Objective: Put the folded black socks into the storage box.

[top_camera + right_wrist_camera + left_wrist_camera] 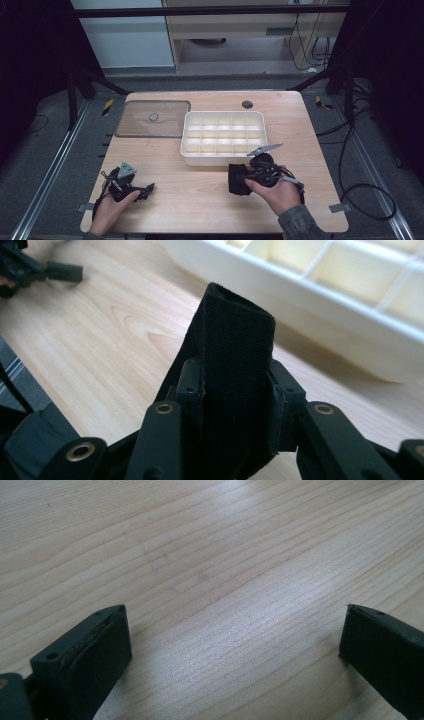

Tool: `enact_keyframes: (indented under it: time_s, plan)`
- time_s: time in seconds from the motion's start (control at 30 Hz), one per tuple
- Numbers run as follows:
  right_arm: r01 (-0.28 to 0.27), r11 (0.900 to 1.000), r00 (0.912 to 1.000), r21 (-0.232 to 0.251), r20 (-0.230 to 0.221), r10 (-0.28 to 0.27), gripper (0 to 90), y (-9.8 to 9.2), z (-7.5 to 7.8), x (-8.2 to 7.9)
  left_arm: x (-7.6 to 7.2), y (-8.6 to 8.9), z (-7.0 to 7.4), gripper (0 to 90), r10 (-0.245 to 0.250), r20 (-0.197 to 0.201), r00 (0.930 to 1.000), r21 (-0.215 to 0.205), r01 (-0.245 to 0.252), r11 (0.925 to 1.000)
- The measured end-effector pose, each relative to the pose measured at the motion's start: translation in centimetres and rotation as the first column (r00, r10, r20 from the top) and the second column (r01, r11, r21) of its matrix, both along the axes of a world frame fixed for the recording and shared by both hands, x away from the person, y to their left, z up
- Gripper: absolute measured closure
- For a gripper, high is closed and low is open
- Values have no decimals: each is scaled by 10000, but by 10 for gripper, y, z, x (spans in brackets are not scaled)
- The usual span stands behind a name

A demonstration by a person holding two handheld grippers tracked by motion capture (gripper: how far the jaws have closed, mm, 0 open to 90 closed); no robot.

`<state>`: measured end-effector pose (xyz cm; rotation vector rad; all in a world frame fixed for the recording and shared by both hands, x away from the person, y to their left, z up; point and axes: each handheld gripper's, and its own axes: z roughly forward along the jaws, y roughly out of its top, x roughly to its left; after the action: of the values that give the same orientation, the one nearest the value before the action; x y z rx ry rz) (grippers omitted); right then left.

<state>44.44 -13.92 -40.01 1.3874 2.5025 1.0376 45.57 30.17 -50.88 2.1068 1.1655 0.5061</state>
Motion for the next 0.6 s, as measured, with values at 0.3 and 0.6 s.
enact_keyframes:
  time_s: [0.3,0.6]
  plan:
    - [426,9986,9974,-316,600,-406,657,-25,35,12,-2,1,0,0,-1,-9,10000,22,1,10000]
    - [753,9932,9925,-892,1028,-660,655,-38,59,38,-2,1,0,0,-81,-7,10000,21,81,10000]
